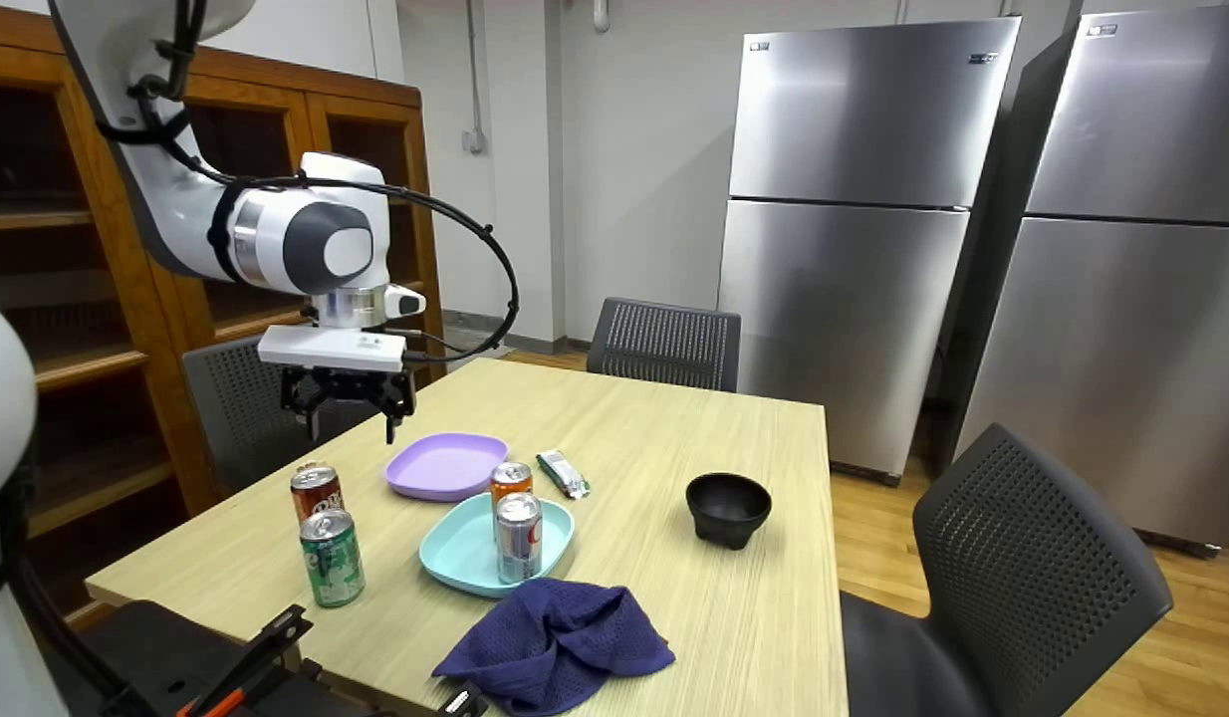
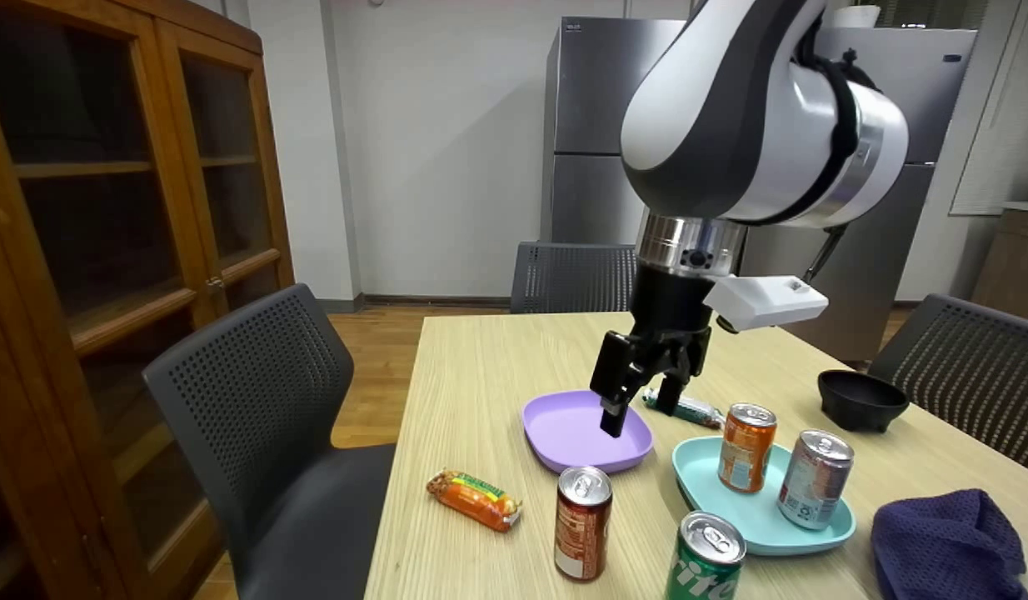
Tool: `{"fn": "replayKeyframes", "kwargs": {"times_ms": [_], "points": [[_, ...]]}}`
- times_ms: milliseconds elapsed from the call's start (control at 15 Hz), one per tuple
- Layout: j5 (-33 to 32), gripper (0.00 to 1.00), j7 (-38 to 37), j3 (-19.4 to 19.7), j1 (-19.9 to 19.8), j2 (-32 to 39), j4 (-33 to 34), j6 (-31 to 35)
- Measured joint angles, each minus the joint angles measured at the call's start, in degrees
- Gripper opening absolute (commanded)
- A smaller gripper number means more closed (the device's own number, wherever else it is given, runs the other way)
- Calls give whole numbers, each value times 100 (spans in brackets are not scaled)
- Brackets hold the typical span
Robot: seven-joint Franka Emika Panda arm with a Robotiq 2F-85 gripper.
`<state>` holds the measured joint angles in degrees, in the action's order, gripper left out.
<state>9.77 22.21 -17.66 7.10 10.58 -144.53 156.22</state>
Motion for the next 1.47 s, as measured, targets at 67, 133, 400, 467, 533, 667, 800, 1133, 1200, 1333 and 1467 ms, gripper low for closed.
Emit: {"fn": "replayKeyframes", "kwargs": {"times_ms": [67,133,400,467,533,667,800,1133,1200,1333,1467], "points": [[0,100,-1,-20,44,0,0,0],[0,100,-8,-46,83,1,0,0],[-42,100,-211,-72,319,33,4,1],[-103,100,-333,-71,381,54,9,2],[-190,100,-470,-67,438,85,22,4],[-459,100,-806,-40,558,179,75,5],[-774,100,-1155,16,680,319,167,6],[-1360,100,-1779,271,983,838,541,8],[-1436,100,-1857,324,1031,949,622,8],[-1535,100,-1964,424,1118,1157,768,8],[-1574,100,-2013,498,1174,1345,893,7]]}}
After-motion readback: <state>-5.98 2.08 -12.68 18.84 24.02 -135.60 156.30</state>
